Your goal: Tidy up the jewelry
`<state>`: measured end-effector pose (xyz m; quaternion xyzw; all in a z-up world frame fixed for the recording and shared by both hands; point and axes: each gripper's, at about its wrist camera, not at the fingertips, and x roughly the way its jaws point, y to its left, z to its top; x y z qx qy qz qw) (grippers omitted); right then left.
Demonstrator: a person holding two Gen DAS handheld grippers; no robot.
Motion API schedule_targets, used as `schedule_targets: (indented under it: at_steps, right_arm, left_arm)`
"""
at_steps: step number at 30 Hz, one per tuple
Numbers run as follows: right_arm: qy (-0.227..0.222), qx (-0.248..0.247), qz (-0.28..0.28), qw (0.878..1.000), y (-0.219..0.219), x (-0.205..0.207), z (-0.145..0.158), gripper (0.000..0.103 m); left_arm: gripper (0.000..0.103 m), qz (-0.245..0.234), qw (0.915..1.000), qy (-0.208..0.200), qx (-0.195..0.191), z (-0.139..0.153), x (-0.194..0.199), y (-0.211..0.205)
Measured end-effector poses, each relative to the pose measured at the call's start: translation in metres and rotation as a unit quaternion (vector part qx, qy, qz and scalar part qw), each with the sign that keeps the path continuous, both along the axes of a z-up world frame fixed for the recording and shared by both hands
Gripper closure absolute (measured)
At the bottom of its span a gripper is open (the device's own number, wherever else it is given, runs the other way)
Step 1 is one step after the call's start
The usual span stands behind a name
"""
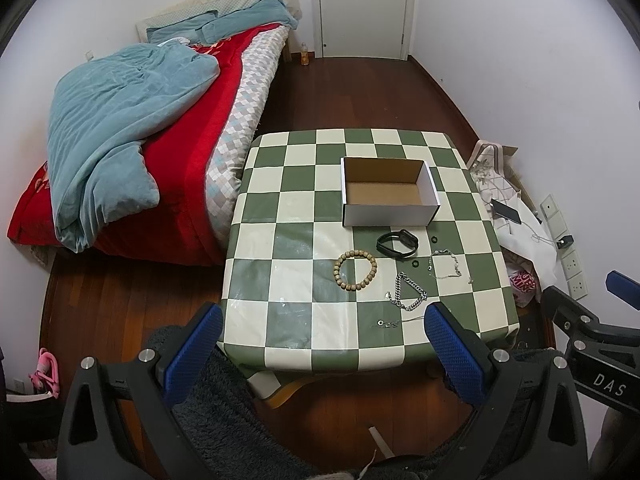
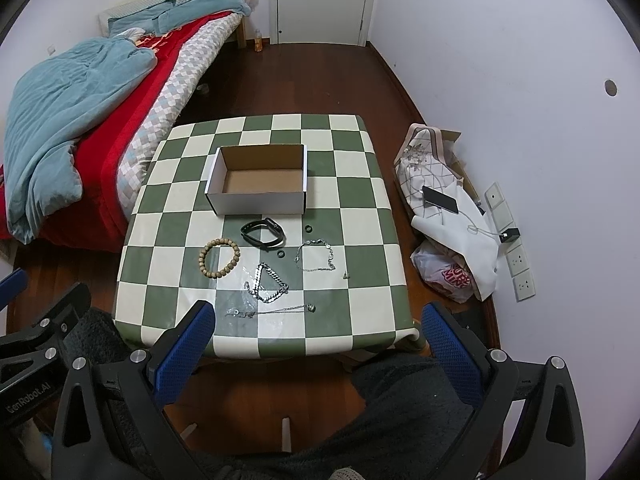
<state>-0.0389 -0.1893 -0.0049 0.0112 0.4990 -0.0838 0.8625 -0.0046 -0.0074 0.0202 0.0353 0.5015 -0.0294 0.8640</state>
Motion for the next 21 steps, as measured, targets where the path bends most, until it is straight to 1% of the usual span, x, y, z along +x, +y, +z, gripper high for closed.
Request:
schedule_targets:
  at_steps: [10,13,21]
  right_arm:
    - [-0.001,0.000,0.000,1.000,0.001,-0.001,-0.001,0.000]
    - [-0.003,-0.001,0.002,1.000,0.005,-0.001,0.006,0.000]
    - [-0.004,0.001,0.003,1.000,0.008,-0.001,0.009,0.000]
  left_arm:
    - [0.000,0.000,1.0000,-0.002,-0.001,0.006,0.000,0.000]
    - [0.000,0.000,1.0000,-0.003,-0.002,0.007,0.000,0.001]
    - [0.000,0.002,1.0000,-0.005,-0.002,0.008,0.001,0.004]
